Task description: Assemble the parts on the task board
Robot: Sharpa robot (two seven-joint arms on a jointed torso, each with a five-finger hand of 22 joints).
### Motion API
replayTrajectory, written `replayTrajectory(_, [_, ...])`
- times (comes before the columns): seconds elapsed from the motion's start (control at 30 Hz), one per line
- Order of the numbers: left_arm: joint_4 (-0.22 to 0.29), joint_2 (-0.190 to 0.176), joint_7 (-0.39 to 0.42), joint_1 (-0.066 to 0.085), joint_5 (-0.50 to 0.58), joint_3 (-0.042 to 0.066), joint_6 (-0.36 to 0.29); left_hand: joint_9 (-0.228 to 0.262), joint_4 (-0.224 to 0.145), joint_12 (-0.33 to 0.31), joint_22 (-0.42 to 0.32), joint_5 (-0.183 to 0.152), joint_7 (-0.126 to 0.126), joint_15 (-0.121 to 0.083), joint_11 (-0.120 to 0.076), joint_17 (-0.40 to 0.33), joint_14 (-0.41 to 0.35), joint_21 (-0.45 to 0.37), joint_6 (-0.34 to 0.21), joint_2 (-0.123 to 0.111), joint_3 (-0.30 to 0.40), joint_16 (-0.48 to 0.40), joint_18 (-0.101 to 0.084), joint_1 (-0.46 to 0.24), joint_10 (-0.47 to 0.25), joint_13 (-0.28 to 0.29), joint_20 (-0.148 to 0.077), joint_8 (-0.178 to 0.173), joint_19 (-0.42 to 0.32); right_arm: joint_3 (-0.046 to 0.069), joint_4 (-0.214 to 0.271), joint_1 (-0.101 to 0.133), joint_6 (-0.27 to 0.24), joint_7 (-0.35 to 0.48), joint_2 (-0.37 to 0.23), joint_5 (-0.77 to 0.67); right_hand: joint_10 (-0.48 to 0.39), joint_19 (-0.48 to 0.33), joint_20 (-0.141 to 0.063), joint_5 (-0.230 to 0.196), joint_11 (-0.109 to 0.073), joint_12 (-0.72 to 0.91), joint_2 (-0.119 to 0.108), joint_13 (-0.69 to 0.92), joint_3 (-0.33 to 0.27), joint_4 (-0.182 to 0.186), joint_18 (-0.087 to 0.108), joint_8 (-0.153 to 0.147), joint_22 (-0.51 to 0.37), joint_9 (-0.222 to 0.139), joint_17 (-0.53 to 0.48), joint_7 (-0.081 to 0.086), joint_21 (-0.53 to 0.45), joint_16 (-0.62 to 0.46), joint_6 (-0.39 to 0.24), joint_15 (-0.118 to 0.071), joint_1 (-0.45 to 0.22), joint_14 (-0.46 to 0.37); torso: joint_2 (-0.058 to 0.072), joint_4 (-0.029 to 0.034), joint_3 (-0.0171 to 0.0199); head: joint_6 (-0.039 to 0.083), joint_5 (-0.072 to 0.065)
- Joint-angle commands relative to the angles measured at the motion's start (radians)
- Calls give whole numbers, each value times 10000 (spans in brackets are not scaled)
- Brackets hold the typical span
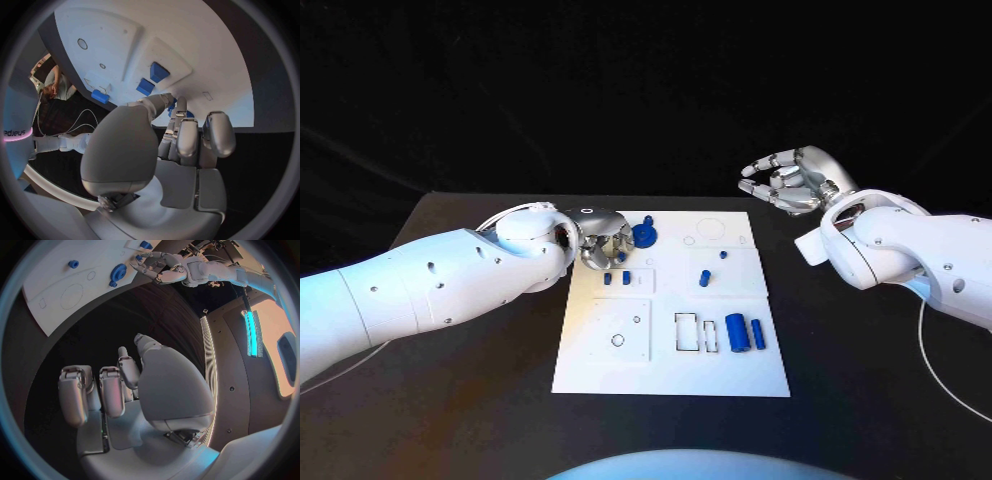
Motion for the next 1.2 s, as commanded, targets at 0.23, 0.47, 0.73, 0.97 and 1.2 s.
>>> replayTrajectory(0.23, [4, -13, -93, -2, 79, 2, 52, -20, 28, -77, -28, -38, 33, 38, 28, -65, -59, 24, -57, -17, 33, 30, -51, -97, -68, 7, 18, -55, -32, 2, 24, -4, 62, 86, -14, -106, -5, 585, -62, 54, -30, -21, 16, 71, 70, 3, 148, 58, 2113, -15, 1327, -52, -64, -59, 14, -50, -86, 704, -4, -1, 3, -16, 4])
replayTrajectory(0.47, [12, -104, -155, -3, 75, 2, 73, -16, 14, -99, -40, -37, 44, 54, 43, -108, -79, 14, 57, -27, 38, 18, -49, -90, -74, 18, 31, -4, -42, 2, 5, -4, 60, 79, -28, -106, -27, 562, -62, 51, -30, -50, 10, 45, 77, 6, 159, 61, 2087, -17, 1280, -52, -106, -87, 13, -51, -95, 692, -2, -11, 5, -11, -6])
replayTrajectory(0.73, [21, -270, -232, -3, 49, 4, -4, -28, 5, -129, -95, -37, 29, 61, 47, -166, -105, -23, 71, -75, 22, -2, -36, -102, -108, 19, 40, -2, -76, 1, -15, -4, 44, 74, -52, -108, -98, 506, -63, 46, -29, -137, -12, -28, 80, 0, 185, 58, 2023, -21, 1204, -52, -206, -132, -1, -51, -96, 670, -4, 4, -3, -3, -25])
replayTrajectory(0.97, [-10, -392, -232, -3, 53, 19, -292, -56, -14, -150, -105, -30, -1, 58, 35, -168, -113, -32, 16, -81, 36, -1, -33, -77, -124, 25, 43, -37, -85, 1, -55, -5, 170, -30, -51, -160, -1076, 278, -80, 1, -45, -1527, -89, -1206, 251, -3, 290, 80, 1753, -40, 837, -58, -643, -403, -75, -71, -104, 549, -3, 4, -8, 24, -37])
replayTrajectory(1.2, [-130, -664, 121, 0, 1324, 113, -1290, 12, -119, -211, -690, -23, 57, 139, 146, -1001, -415, -430, 680, 83, 236, -308, 96, 79, -142, 73, 93, 331, -433, -1, -232, -14, 1261, -750, -4, -1122, -3289, -452, -156, -521, -55, -6968, -356, -5678, 1479, -287, 630, 197, 764, -33, -588, -23, -2255, -1603, -65, -110, 671, 95, -10, -7, -1, 113, -125])
